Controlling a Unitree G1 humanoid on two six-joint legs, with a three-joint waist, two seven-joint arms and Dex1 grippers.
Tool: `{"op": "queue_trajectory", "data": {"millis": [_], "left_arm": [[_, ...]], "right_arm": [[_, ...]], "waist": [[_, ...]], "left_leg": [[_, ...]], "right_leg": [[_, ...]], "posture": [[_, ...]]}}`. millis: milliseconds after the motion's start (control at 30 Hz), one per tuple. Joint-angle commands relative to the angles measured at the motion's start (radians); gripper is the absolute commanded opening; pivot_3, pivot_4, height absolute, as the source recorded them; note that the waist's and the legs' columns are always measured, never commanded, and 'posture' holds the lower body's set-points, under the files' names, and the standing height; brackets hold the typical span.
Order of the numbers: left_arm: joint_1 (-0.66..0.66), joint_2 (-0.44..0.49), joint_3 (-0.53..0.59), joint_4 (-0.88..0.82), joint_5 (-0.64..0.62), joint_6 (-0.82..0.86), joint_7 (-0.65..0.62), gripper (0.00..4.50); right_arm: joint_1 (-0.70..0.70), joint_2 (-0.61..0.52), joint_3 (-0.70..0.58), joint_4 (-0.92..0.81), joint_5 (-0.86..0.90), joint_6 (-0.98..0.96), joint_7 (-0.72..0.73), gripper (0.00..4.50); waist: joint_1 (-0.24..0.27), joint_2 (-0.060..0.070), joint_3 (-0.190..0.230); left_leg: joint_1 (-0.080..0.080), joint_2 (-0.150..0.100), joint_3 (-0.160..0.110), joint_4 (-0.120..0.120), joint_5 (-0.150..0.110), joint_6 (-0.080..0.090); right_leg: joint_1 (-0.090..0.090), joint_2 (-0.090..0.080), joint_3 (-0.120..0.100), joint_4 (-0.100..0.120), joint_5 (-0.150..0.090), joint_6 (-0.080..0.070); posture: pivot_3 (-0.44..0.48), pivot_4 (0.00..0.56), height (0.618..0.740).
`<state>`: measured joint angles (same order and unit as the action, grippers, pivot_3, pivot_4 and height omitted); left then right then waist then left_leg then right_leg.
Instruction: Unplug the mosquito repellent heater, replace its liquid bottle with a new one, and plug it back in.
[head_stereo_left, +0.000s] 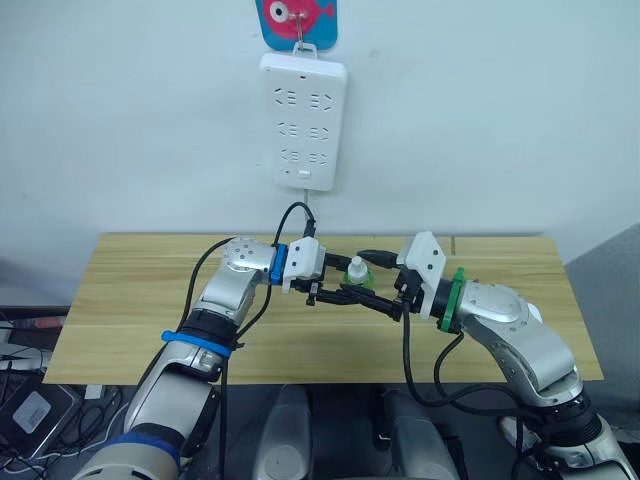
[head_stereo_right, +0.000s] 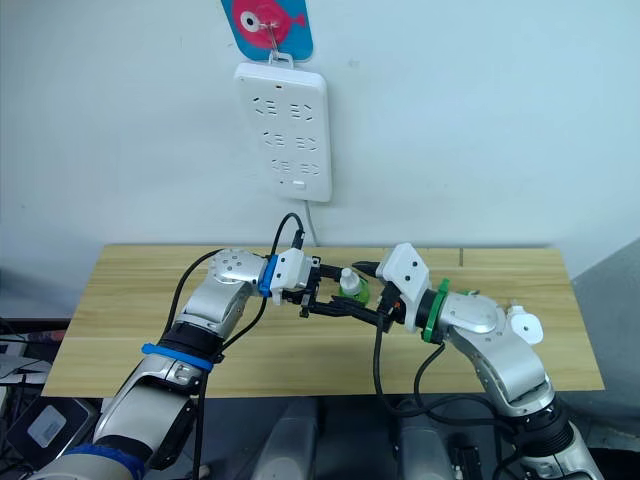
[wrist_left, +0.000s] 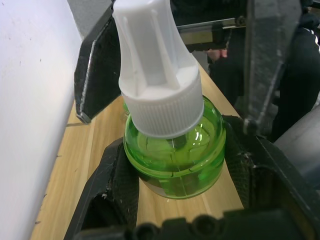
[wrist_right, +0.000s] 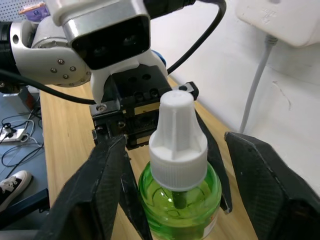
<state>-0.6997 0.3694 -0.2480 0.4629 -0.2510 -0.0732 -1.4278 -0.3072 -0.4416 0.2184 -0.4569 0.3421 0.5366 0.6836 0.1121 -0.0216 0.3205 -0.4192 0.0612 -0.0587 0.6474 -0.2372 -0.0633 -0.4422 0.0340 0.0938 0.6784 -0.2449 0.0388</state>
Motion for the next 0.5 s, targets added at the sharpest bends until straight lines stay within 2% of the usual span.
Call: {"op": "queue_trajectory", "data": {"millis": [33,100,167,367,500], "left_arm": [[0.003,-0.005,0.017,-0.020,-0.006,-0.018,0.002,2.24],[0.001,-0.006,0.017,-0.017,-0.005,-0.022,0.002,2.24],[-0.002,-0.006,0.018,-0.013,-0.004,-0.025,0.002,2.24],[0.004,-0.002,0.015,-0.033,-0.010,-0.031,-0.017,2.24],[0.043,0.016,-0.016,-0.113,-0.032,-0.045,-0.096,2.24]], "right_arm": [[0.001,-0.003,-0.012,-0.016,0.010,-0.030,0.018,2.25],[0.000,-0.007,-0.010,-0.011,0.000,-0.037,0.023,1.38],[0.000,-0.013,-0.007,-0.006,-0.006,-0.045,0.031,1.12],[-0.021,-0.014,-0.005,-0.001,0.020,-0.061,0.074,1.12],[-0.086,-0.055,0.048,0.050,0.031,-0.132,0.254,1.12]], "waist": [[-0.004,0.000,0.000],[-0.007,0.000,0.000],[-0.008,0.000,0.000],[-0.008,0.000,0.000],[-0.008,0.000,0.000]], "left_leg": [[0.000,0.000,0.000,0.000,0.000,0.000],[0.000,0.000,0.000,0.000,0.000,0.000],[0.001,0.000,0.000,0.000,0.000,0.000],[0.001,0.000,0.000,0.000,0.001,0.000],[0.001,0.000,0.000,0.000,0.001,-0.001]], "right_leg": [[0.000,0.000,0.000,0.000,0.000,0.000],[0.000,0.000,0.000,0.001,0.000,0.000],[0.000,0.000,0.000,0.001,0.000,0.000],[0.000,0.000,0.000,0.001,0.000,0.000],[0.000,0.000,0.000,0.001,0.000,0.000]], "posture": [[0.252,0.269,0.740],[0.253,0.270,0.740],[0.256,0.271,0.740],[0.264,0.273,0.740],[0.272,0.277,0.740]]}}
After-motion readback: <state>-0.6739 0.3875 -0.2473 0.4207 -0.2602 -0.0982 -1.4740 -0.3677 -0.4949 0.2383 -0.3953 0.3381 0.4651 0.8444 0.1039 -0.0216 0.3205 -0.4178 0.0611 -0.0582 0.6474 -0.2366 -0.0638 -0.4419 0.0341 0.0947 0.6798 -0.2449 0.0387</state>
